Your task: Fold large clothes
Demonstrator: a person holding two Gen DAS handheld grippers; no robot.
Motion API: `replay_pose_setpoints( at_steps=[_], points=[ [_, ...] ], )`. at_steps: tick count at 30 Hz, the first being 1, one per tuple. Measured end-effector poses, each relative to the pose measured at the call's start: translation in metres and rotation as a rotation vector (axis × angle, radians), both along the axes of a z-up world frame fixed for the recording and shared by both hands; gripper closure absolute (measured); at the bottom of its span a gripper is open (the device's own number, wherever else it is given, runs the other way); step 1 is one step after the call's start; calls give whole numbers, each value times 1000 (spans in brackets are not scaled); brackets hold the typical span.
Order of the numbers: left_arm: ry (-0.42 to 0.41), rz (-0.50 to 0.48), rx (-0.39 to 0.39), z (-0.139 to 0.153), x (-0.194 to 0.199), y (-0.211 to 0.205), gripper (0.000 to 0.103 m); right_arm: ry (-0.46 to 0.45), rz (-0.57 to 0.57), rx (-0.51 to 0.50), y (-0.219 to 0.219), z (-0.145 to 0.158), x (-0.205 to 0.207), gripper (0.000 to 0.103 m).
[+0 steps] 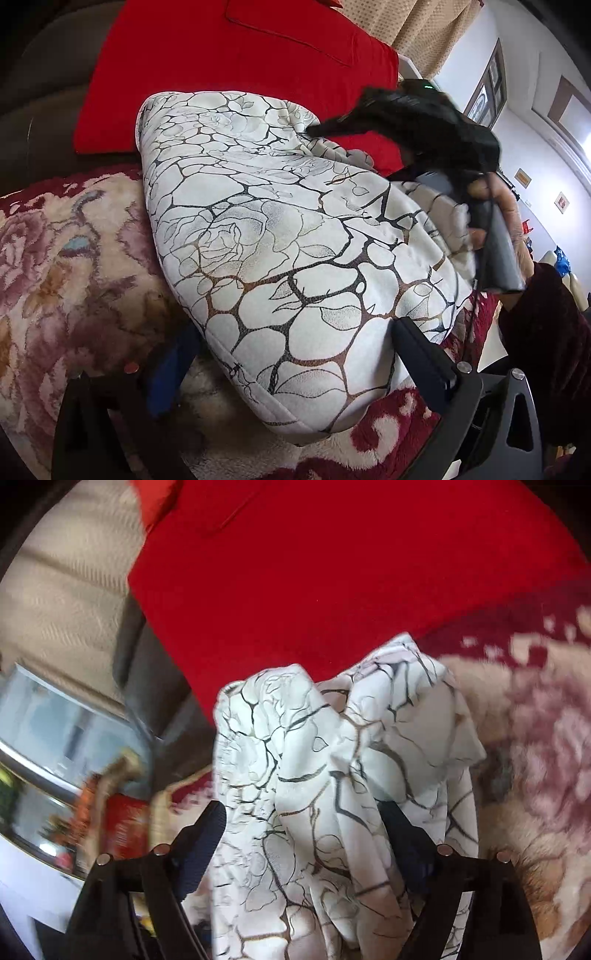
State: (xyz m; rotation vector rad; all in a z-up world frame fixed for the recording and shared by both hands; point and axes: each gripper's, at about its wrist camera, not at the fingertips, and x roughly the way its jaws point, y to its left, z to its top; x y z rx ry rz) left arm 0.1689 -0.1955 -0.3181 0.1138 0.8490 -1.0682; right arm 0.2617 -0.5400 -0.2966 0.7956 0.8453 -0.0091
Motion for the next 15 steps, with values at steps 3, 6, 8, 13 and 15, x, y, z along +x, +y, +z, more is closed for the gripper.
replay_pose_setpoints(
  at_steps=[3, 6, 8, 13, 15],
  points=[
    [4, 2, -5, 1, 0, 2, 0, 67, -12, -88, 10, -9, 9, 46],
    [10, 0, -8, 3, 1, 4, 0, 22, -28, 14, -3, -9, 7, 74],
    [12, 0, -5, 4, 2, 4, 0, -21, -21, 92, -7, -3, 5, 78],
    [17, 3, -13, 4, 4, 4, 0, -152, 18, 433, -25, -28, 7, 80],
    [4, -3, -18, 5, 1, 3, 0, -58, -43, 702, -42, -87, 8, 82]
  ],
)
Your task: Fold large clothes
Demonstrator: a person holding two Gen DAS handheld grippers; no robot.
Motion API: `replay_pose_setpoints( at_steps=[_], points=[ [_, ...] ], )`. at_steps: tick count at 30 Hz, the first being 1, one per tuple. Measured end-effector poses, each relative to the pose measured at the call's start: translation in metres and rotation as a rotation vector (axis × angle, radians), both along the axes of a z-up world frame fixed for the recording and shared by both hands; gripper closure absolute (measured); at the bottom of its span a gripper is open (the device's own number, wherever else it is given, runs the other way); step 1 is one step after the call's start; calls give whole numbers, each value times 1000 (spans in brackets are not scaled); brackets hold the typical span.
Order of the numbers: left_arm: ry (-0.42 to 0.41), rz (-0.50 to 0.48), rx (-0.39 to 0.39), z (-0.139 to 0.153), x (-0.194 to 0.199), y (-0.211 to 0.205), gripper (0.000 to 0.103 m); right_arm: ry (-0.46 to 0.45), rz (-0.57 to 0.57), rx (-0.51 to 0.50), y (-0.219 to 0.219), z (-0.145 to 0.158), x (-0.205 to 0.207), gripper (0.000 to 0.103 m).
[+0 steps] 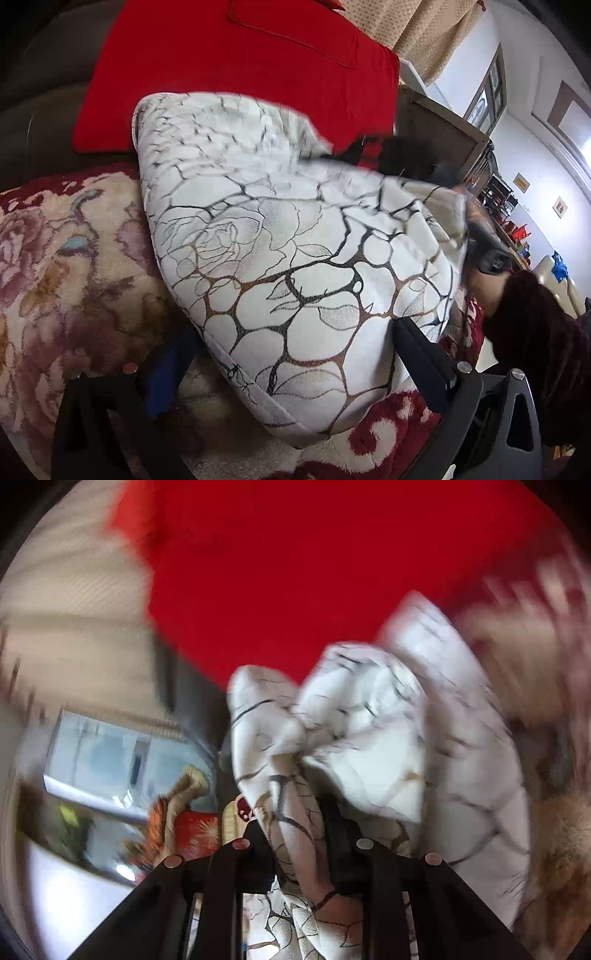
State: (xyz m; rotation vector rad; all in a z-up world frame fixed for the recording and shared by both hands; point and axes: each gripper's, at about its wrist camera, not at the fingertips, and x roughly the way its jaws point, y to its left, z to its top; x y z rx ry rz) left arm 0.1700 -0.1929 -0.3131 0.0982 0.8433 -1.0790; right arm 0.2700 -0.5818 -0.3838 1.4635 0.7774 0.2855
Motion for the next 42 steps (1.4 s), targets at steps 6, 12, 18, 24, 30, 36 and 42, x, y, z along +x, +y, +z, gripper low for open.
replay_pose_setpoints(
  at_steps=[6, 12, 18, 24, 30, 36, 42],
  points=[
    [11, -16, 15, 4, 1, 2, 0, -22, 21, 21, -2, -5, -7, 78],
    [-130, -48, 25, 28, -14, 11, 0, 32, -51, -442, 13, 77, -33, 36],
    [-180, -75, -11, 43, -25, 20, 0, -147, -5, -695, 67, 160, -35, 43],
    [-97, -19, 57, 24, -4, 19, 0, -103, 113, -915, 106, 159, -3, 51],
    [-63, -50, 63, 14, -9, 4, 0, 125, 56, -865, 68, 87, 15, 65],
    [-89, -23, 54, 28, -14, 13, 0, 32, 11, -869, 73, 129, -34, 61],
    [-163, 45, 6, 51, -22, 36, 0, -96, 62, -947, 116, 168, -89, 61]
  ],
)
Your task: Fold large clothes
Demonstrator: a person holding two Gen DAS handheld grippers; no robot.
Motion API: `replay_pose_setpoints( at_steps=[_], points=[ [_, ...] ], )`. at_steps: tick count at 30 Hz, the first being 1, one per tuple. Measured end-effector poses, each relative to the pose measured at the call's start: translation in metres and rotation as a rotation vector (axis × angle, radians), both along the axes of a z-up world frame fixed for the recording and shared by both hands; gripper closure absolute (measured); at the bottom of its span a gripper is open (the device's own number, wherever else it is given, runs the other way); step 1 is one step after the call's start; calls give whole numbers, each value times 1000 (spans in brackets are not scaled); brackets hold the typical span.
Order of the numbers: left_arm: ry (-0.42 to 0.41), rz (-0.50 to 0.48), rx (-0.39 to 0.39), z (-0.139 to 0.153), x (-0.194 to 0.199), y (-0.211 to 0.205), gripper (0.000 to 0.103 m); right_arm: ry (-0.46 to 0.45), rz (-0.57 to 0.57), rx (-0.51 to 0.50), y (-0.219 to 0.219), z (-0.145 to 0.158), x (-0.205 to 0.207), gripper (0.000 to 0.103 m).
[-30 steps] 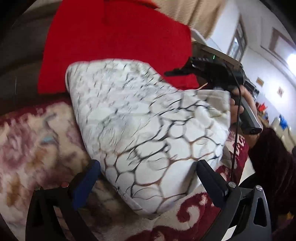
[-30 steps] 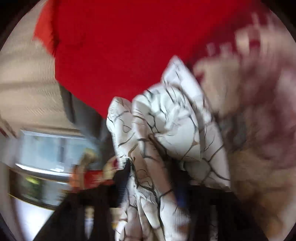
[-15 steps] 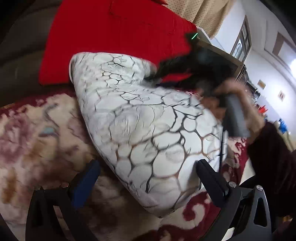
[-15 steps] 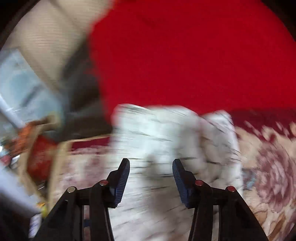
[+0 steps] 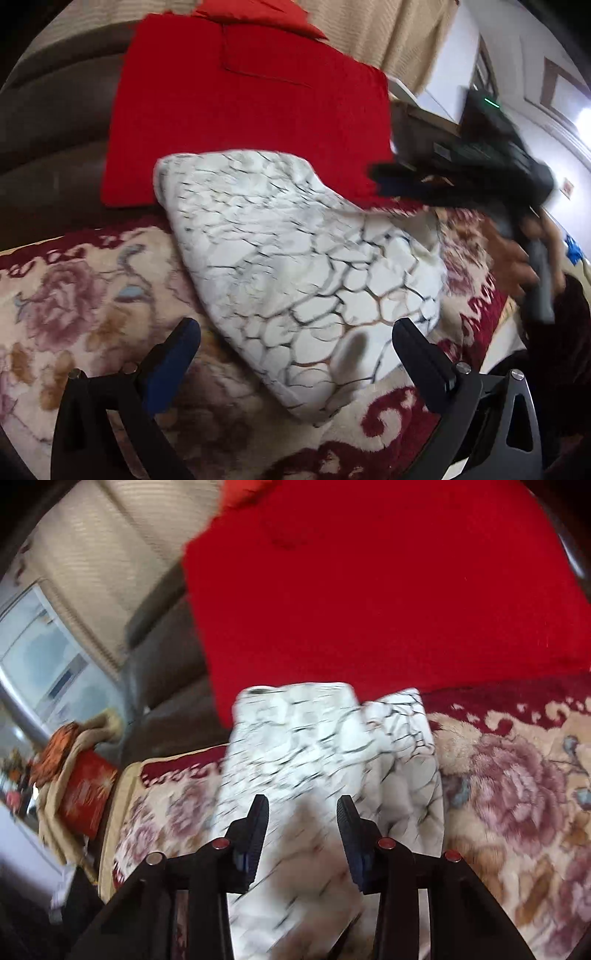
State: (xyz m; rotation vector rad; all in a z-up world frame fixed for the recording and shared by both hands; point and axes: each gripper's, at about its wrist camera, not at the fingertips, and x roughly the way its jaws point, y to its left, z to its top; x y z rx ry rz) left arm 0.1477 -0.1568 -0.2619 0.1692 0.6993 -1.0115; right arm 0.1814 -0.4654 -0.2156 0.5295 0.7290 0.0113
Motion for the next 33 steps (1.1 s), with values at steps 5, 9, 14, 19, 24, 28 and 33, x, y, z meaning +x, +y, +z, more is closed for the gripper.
replay_pose_setpoints(
  at_steps=[5, 9, 14, 19, 24, 28, 33],
  points=[
    [21, 94, 99, -24, 17, -12, 0, 65, -6, -89, 16, -21, -30, 62],
    [65, 102, 66, -27, 16, -17, 0, 225, -120, -20, -17, -81, -36, 53],
    [50, 108, 71, -27, 14, -20, 0, 219, -100, -69, -11, -58, -40, 52],
    [36, 109, 82, -26, 19, -28, 0, 96, -119, -111, -6, -23, -52, 52],
    [13, 118, 92, -24, 12, -25, 0, -28, -84, -111, 4, -3, -60, 52],
    [9, 122, 94, -25, 13, -24, 0, 89, -59, -86, 4, -37, -43, 52],
    [-7, 122, 100, -24, 11, -24, 0, 168, -80, -59, -16, -64, -35, 51]
  ],
)
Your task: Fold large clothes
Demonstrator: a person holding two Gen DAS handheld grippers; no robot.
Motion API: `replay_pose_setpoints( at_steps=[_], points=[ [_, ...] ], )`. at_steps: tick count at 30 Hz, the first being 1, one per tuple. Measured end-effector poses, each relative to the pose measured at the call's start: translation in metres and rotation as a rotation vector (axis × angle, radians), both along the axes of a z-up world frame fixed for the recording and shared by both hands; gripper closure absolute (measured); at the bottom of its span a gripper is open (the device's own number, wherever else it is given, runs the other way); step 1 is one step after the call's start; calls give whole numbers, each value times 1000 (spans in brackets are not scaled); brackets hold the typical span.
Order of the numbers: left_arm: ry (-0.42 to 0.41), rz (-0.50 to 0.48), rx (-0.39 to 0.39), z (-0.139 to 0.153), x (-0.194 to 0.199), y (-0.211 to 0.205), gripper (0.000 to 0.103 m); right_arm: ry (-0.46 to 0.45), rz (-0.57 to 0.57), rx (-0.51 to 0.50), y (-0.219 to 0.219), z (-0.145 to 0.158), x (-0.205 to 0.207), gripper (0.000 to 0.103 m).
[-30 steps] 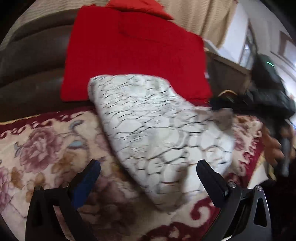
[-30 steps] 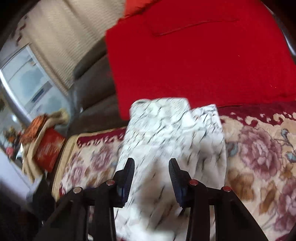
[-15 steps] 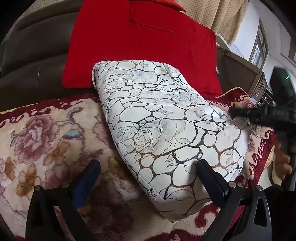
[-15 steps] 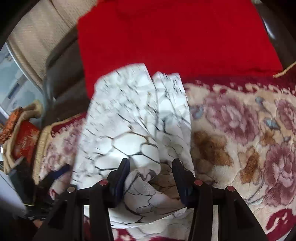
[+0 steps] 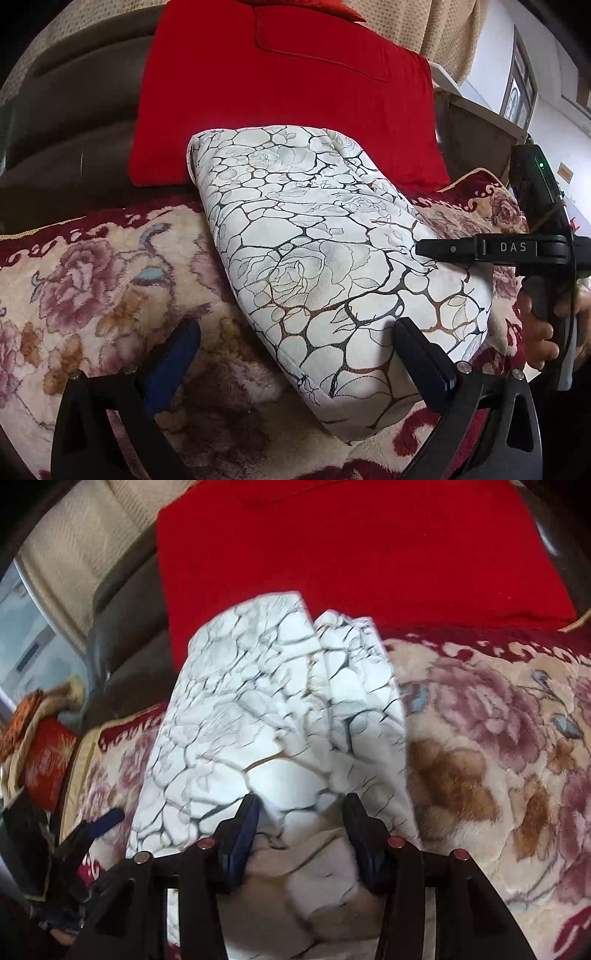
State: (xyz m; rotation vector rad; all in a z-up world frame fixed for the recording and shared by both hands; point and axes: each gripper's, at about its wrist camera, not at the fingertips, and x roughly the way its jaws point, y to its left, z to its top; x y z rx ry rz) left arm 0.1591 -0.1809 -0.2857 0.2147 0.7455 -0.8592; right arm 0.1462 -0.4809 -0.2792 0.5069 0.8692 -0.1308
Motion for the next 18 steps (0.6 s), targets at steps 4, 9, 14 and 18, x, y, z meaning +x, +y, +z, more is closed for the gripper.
replay_pose_setpoints(
  at_steps=[4, 9, 14, 18],
  points=[
    [-4, 4, 4, 0, 0, 0, 0, -5, 5, -38, 1, 1, -1, 50],
    [-13, -6, 4, 6, -1, 0, 0, -14, 18, -15, 3, 4, -3, 47],
    [71, 2, -120, 21, 18, 13, 0, -132, -16, 41, -17, 25, -13, 30],
    [247, 57, -201, 14, 49, 15, 0, -208, -93, 79, -46, 33, -20, 13]
  ],
)
